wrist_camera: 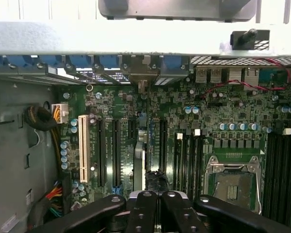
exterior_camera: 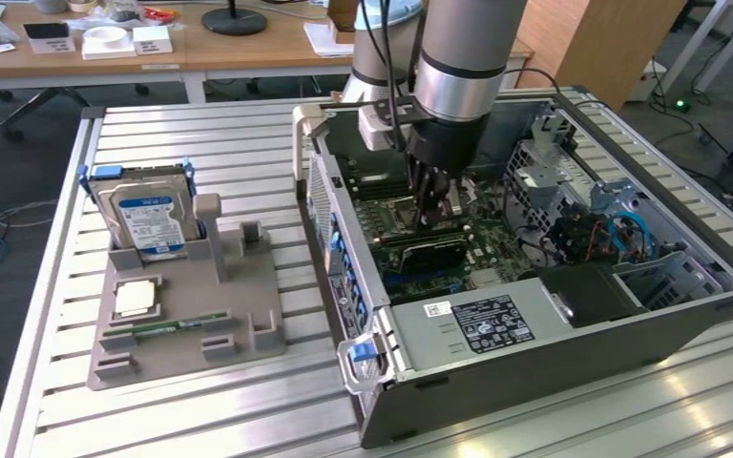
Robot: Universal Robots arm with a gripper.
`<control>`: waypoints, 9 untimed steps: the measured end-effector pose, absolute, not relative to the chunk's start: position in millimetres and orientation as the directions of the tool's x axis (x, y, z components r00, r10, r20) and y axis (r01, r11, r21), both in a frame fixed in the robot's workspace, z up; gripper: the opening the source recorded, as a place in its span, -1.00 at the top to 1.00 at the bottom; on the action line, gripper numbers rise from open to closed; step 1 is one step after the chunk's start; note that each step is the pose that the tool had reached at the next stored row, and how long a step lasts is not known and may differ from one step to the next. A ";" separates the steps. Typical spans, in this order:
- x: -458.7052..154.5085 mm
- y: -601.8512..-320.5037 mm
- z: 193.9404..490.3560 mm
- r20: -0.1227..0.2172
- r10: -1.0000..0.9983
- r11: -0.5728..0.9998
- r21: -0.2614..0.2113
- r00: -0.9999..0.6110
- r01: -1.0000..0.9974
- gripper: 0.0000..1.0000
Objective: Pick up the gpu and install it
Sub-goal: 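Press down on the gpu until it lock into place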
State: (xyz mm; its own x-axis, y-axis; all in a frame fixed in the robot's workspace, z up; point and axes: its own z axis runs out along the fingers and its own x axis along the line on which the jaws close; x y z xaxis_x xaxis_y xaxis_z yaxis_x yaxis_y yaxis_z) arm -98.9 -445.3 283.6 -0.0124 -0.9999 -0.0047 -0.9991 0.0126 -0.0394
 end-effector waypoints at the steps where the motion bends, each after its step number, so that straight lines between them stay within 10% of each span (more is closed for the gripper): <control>1: -98.9 -445.3 281.8 -0.005 -1.000 0.013 -0.039 -0.012 -0.999 0.79; 9: -97.7 -445.3 277.5 -0.005 -1.000 0.013 -0.040 -0.012 -0.999 0.79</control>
State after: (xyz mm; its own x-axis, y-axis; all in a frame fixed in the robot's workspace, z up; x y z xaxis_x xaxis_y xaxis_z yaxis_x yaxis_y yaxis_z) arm -97.7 -445.3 277.5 -0.0125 -0.9999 -0.0048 -0.9991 0.0127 -0.0395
